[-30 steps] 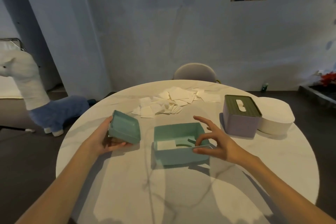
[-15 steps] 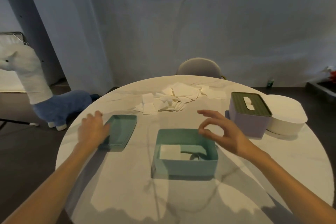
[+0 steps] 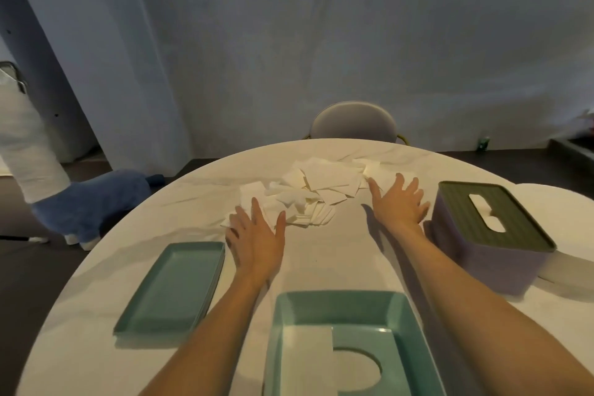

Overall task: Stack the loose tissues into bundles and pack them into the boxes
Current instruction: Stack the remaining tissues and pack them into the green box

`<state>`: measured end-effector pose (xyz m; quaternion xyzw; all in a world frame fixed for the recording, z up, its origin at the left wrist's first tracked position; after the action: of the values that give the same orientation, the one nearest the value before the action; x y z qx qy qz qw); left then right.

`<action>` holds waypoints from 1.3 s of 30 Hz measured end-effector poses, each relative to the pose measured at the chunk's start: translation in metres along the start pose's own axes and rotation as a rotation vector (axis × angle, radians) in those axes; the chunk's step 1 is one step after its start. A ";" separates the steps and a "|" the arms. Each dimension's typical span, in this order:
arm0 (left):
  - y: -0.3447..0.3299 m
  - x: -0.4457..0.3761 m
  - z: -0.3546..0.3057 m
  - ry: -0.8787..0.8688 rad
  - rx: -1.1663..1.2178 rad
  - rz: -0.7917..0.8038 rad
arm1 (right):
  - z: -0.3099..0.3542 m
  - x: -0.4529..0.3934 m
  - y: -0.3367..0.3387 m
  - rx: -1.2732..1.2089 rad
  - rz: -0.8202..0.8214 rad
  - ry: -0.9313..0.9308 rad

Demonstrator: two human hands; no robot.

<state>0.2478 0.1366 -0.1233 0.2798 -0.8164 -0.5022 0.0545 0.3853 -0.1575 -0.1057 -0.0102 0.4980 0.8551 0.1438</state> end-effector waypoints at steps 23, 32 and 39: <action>-0.051 -0.104 -0.036 -0.196 0.260 0.198 | 0.080 -0.038 -0.073 -0.190 0.101 0.511; -0.009 0.007 -0.040 -0.211 0.286 0.272 | 0.028 0.042 -0.027 -0.122 0.161 0.468; 0.066 0.048 -0.022 -0.310 0.209 -0.161 | 0.022 0.088 0.044 -0.081 -0.112 0.678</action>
<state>0.1895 0.1170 -0.0649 0.2676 -0.8378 -0.4544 -0.1417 0.2927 -0.1381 -0.0710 -0.3266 0.4819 0.8129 0.0163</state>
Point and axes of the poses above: each hand's wrist, its own x-axis away from the middle knuckle, its own y-axis out of the back of the hand, z = x × y, the point moved 7 cm from there along -x, towards the middle knuckle, and after that the axes turned 4 degrees about x, right-handed, at the moved point
